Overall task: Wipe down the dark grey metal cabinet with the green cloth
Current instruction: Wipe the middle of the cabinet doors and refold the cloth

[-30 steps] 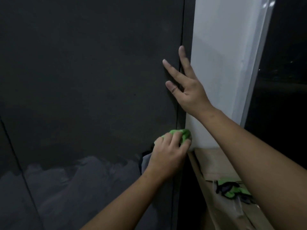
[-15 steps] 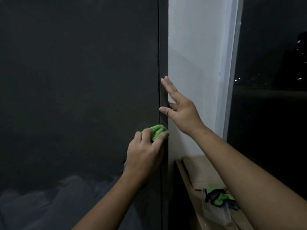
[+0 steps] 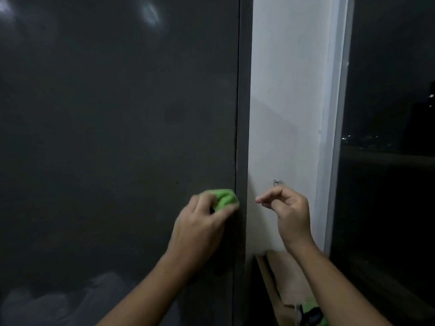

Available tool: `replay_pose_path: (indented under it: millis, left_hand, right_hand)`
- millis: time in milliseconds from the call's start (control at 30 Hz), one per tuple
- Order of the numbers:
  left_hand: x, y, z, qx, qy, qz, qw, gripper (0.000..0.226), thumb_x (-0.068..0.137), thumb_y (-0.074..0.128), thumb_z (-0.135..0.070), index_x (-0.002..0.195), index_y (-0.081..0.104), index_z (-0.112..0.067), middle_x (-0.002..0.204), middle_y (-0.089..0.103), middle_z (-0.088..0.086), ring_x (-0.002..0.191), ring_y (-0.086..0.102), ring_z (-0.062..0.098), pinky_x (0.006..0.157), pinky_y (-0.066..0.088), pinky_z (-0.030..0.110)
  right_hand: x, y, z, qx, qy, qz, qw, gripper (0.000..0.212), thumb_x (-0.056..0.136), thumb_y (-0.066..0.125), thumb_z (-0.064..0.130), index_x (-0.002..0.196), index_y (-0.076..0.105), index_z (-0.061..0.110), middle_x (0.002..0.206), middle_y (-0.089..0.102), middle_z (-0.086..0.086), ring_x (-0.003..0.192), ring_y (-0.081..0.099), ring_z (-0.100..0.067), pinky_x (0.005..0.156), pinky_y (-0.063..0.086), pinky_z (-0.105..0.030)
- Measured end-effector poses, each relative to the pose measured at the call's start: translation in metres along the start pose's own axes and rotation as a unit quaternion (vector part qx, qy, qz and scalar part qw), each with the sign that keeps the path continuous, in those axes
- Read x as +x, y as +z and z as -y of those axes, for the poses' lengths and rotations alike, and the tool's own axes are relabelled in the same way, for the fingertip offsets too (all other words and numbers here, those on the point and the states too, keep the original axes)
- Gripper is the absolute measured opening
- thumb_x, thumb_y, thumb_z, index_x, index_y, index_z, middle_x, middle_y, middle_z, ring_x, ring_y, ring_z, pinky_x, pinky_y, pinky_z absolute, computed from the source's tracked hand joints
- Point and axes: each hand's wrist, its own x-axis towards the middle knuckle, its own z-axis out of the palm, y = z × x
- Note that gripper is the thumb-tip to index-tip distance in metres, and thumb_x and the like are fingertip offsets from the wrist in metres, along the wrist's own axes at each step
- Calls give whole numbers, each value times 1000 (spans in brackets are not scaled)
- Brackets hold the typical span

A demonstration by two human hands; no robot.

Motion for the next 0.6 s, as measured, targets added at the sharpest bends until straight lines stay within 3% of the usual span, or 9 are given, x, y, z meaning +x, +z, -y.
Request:
replay_pose_path:
  millis: [100, 233, 333, 500, 600]
  left_hand:
    - [57, -23, 12, 24, -2, -58, 998, 34, 84, 71, -24, 118, 71, -26, 105, 56, 13, 88, 54, 30, 58, 51, 37]
    - [125, -54, 30, 37, -24, -117, 992, 30, 94, 61, -30, 123, 67, -27, 113, 51, 15, 98, 48, 30, 66, 50, 37]
    - [164, -76, 48, 49, -55, -162, 984, 29, 96, 59, -31, 124, 64, -26, 117, 47, 15, 103, 45, 29, 72, 48, 37]
    - [192, -95, 65, 46, -83, -210, 973, 27, 97, 56, -30, 121, 67, -26, 118, 47, 14, 105, 44, 29, 81, 51, 43]
    - [175, -88, 61, 54, -4, -156, 986, 32, 95, 51, -31, 123, 65, -29, 119, 47, 11, 105, 42, 27, 85, 49, 44]
  right_hand:
    - [-2, 7, 4, -33, 18, 33, 999, 37, 92, 49, -17, 106, 69, 10, 103, 75, -1, 97, 70, -1, 87, 52, -15]
    - [-3, 17, 3, -96, 45, 119, 987, 41, 101, 58, 17, 138, 53, 34, 127, 62, 20, 117, 57, 11, 98, 45, -10]
    - [-5, 21, -1, -136, 37, 127, 982, 46, 101, 56, 32, 143, 41, 43, 130, 54, 29, 120, 50, 19, 99, 41, -8]
    - [8, 24, 13, -172, 23, 106, 979, 42, 101, 56, 28, 139, 43, 42, 118, 55, 30, 113, 53, 18, 89, 46, -4]
    - [33, 32, 44, -152, -35, 69, 985, 43, 101, 57, 22, 140, 49, 39, 128, 62, 17, 117, 56, 12, 98, 49, -12]
